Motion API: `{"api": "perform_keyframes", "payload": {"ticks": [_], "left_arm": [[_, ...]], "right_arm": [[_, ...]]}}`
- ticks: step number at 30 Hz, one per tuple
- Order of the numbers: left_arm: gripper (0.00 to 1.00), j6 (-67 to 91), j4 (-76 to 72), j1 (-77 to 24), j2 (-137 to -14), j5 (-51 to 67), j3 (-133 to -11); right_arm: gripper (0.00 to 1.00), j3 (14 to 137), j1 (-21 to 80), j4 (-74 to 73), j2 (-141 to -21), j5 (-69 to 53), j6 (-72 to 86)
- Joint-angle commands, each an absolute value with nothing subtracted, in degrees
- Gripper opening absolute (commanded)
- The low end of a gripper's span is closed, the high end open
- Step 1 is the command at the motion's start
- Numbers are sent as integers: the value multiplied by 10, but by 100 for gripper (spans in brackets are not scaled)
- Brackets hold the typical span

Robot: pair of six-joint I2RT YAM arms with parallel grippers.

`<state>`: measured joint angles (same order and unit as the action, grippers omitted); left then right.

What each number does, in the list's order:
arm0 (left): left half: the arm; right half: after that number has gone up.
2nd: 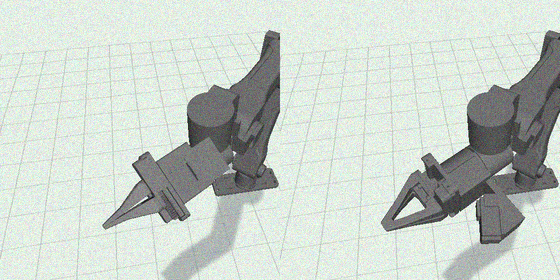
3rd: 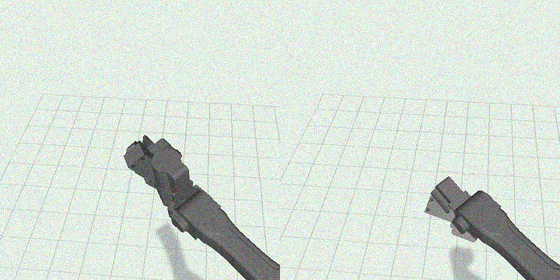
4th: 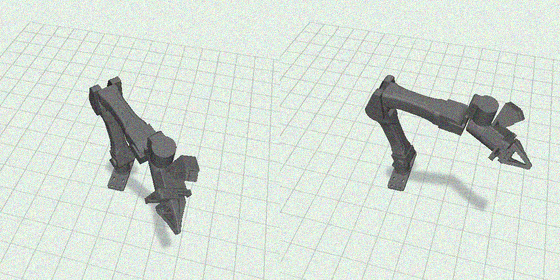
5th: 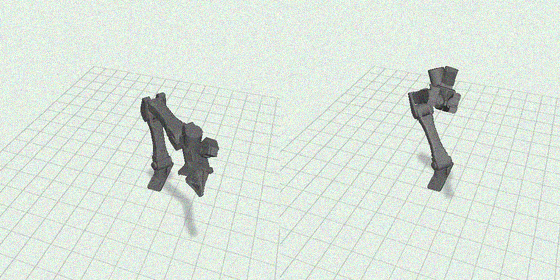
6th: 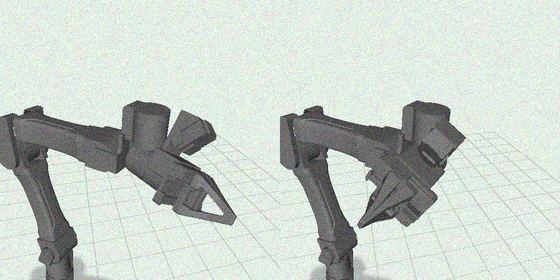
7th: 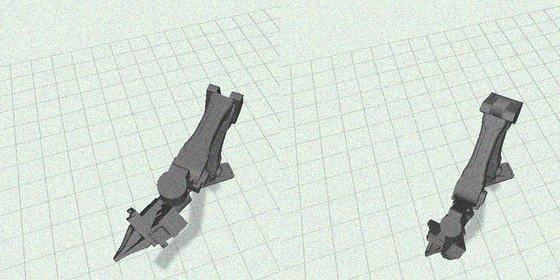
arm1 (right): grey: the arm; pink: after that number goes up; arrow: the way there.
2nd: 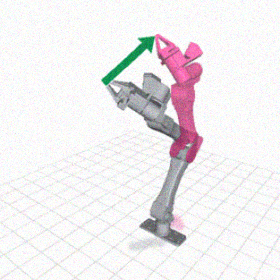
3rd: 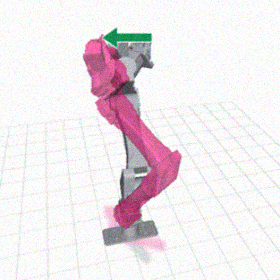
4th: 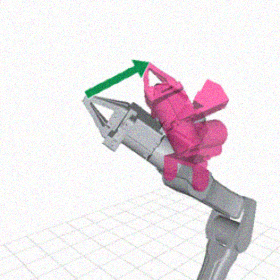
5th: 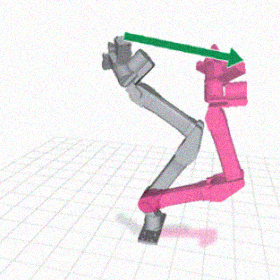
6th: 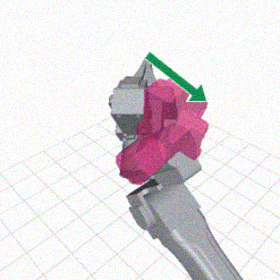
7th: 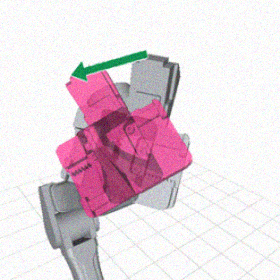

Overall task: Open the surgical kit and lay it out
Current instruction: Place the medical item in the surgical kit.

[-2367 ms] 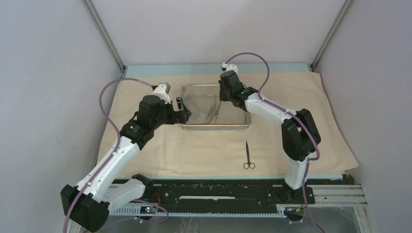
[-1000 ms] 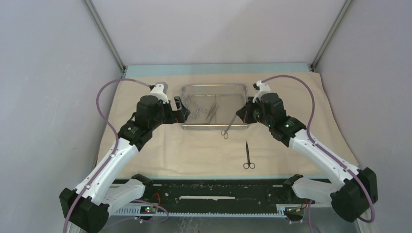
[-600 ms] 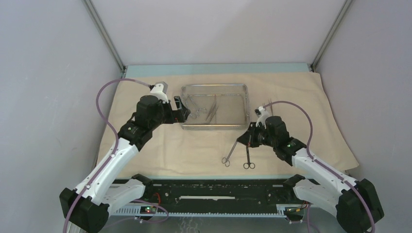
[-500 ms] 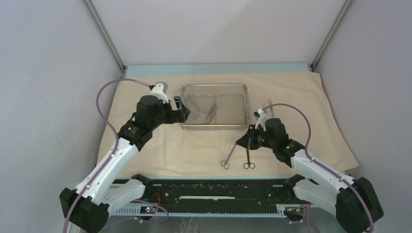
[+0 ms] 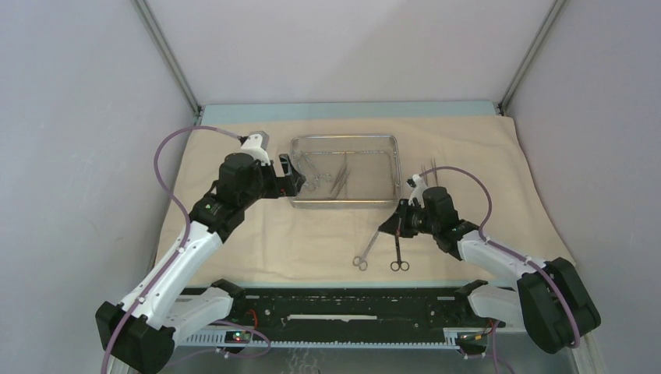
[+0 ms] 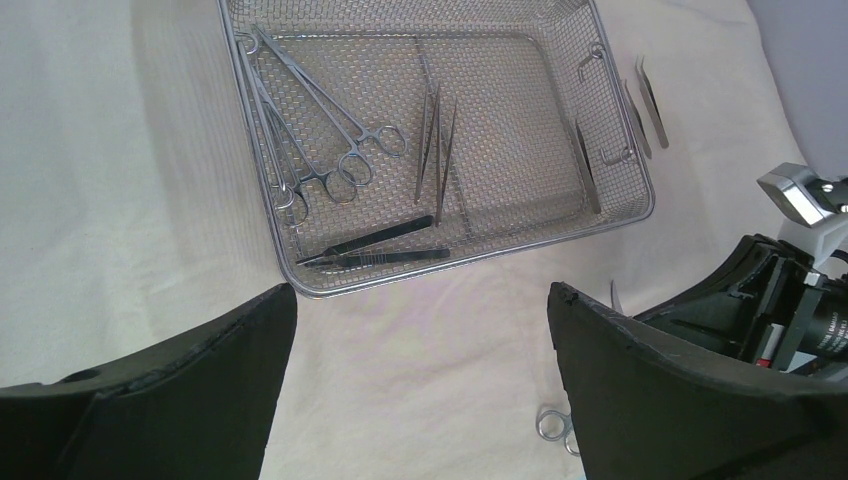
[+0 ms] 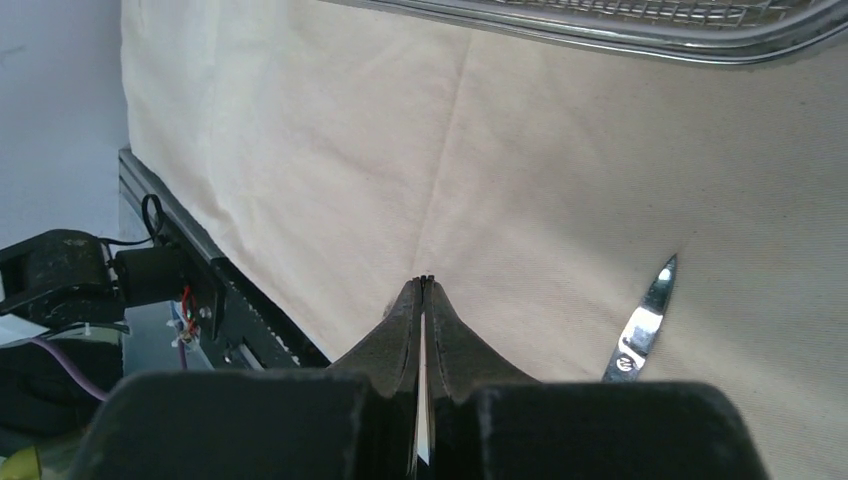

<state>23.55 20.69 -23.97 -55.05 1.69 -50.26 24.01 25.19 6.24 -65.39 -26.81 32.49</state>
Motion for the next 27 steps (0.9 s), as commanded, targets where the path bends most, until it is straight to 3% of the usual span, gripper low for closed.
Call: {"api": "perform_keyframes", "payload": {"ticks": [1, 6, 10, 18, 27], "left_arm": [[100, 240, 189, -237, -538, 20, -488], [100, 242, 188, -237, -538, 22, -489], [100, 242, 188, -237, -538, 24, -489], [100, 244, 187, -237, -538, 30, -488], [100, 244, 187, -237, -533, 31, -489]], "right_arm": [[12, 248, 248, 70, -664, -244, 328], [33, 267, 257, 10, -651, -188, 325], [45, 308, 307, -82, -641, -67, 332], [47, 401, 442, -251, -713, 151, 446], [46, 462, 526, -277, -839, 198, 504]]}}
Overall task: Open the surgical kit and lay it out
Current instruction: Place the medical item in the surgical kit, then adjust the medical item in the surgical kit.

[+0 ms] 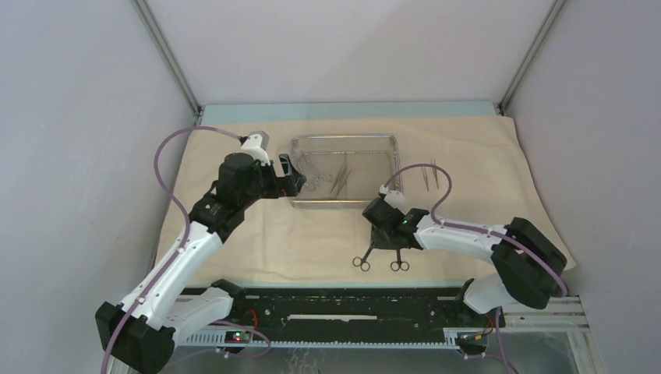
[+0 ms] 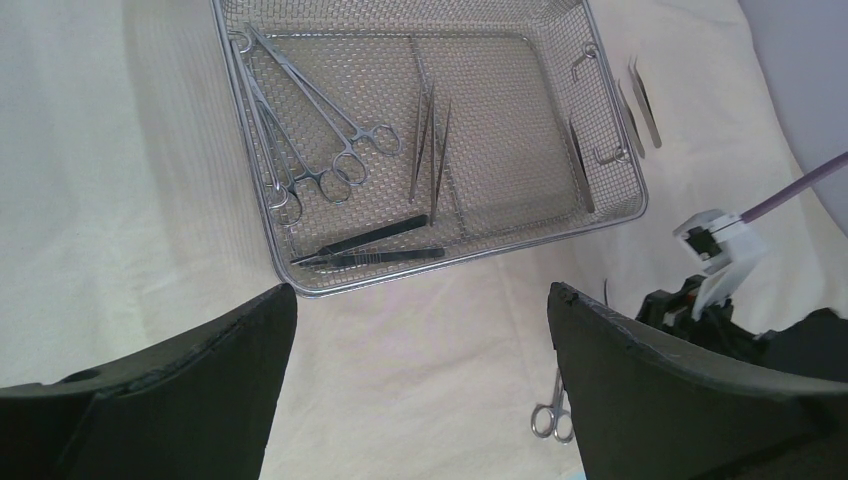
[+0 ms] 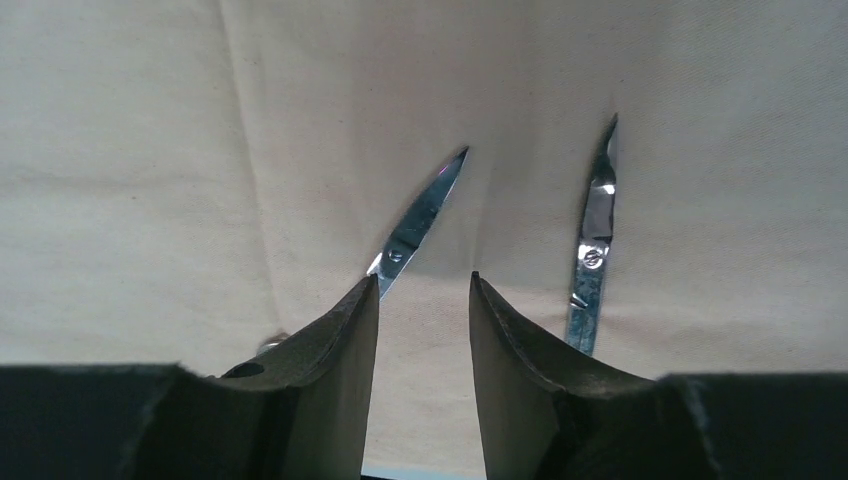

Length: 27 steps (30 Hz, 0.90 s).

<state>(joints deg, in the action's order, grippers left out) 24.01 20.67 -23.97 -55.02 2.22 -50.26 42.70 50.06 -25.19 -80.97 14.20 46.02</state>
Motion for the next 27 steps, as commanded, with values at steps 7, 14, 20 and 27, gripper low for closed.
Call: {"api": "perform_keyframes", "payload": {"ticks": [7, 14, 20, 27], "left_arm": [[100, 244, 188, -238, -528, 30, -487], [100, 244, 188, -237, -530, 32, -488], [100, 244, 188, -238, -533, 33, -488], [100, 244, 188, -237, -532, 33, -488]], "right_arm": [[47, 480, 548, -283, -874, 215, 512], [48, 501, 562, -296, -881, 228, 510], [48, 507, 572, -301, -891, 227, 514], [47, 511, 576, -303, -910, 225, 515]]}}
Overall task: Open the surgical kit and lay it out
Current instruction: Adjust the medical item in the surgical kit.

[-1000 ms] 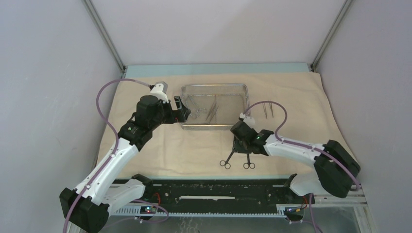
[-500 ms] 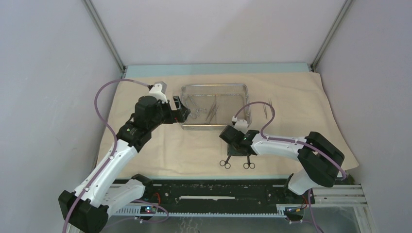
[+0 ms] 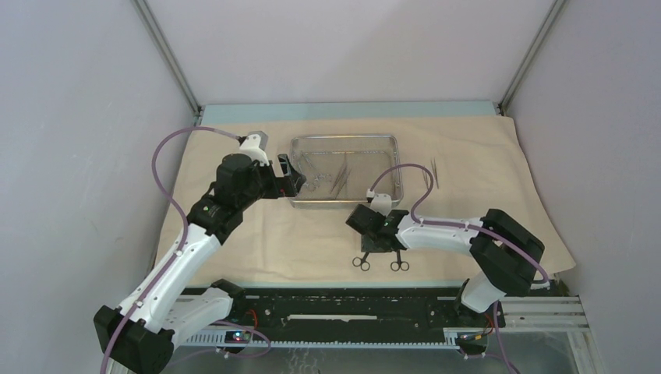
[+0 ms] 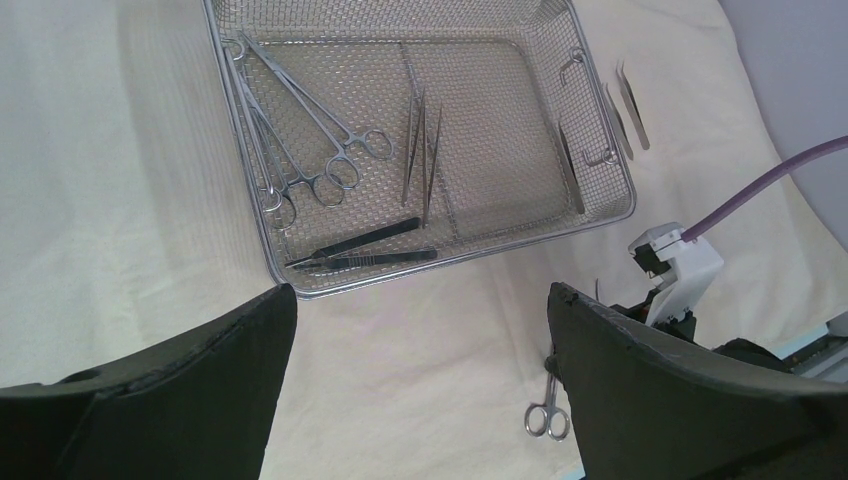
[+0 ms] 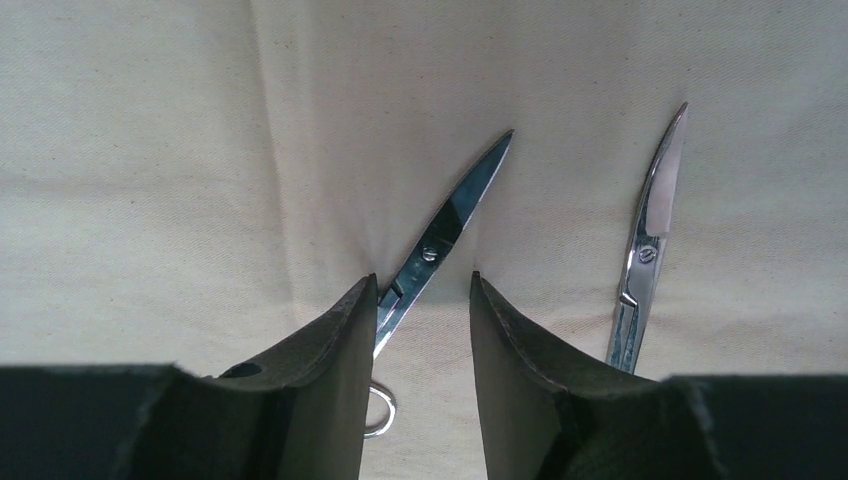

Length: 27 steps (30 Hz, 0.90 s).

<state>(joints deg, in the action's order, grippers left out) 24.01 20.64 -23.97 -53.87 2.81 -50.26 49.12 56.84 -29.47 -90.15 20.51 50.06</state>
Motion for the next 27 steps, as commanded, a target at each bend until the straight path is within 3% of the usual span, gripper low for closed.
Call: {"api": "perform_keyframes", "payload": {"ticks": [1, 10, 19, 27], "left_arm": [[100, 244, 188, -237, -532, 33, -487], [100, 244, 189, -237, -531, 33, -487], [100, 244, 188, -237, -531, 33, -488], [100, 245, 188, -237, -527, 34, -486]], "right_arm": [[46, 513, 578, -304, -913, 226, 514], [37, 536, 588, -319, -937, 234, 507], [19, 539, 588, -324, -931, 234, 489], [14, 539, 588, -317, -929, 229, 470]]}}
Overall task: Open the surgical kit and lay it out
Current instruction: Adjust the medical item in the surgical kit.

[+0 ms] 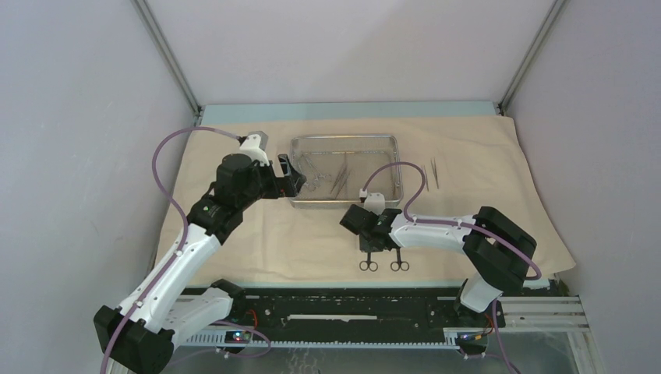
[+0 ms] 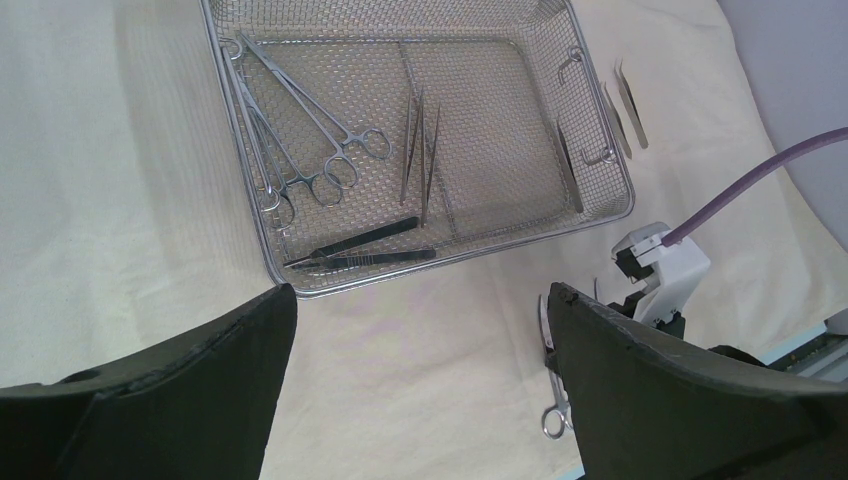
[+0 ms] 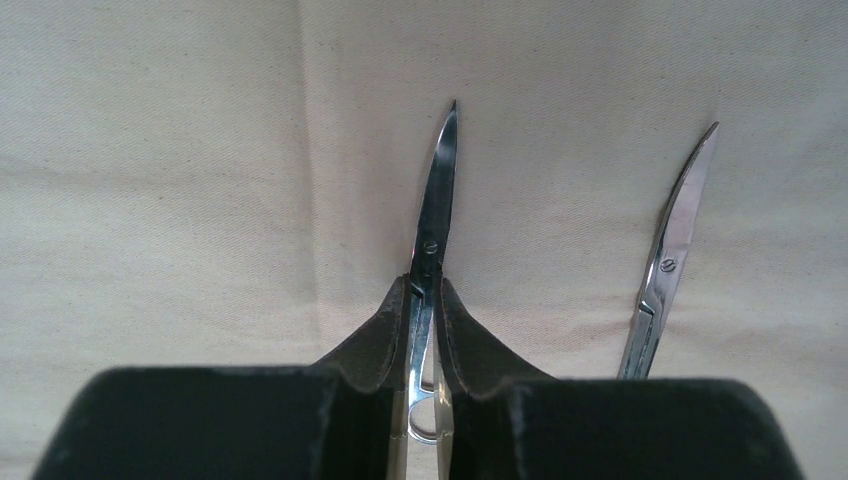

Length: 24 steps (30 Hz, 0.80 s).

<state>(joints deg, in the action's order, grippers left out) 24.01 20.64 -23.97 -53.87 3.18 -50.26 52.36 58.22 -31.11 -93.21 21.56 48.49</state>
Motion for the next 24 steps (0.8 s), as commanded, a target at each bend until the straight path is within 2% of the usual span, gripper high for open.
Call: {"api": "perform_keyframes", "payload": {"ticks": [1, 24], "left_arm": [[100, 244, 188, -237, -527, 34, -486], [100, 245, 187, -237, -540, 30, -483]], "right_arm": [[14, 539, 588, -315, -931, 227, 465], [13, 539, 589, -295, -933, 220, 430]]}}
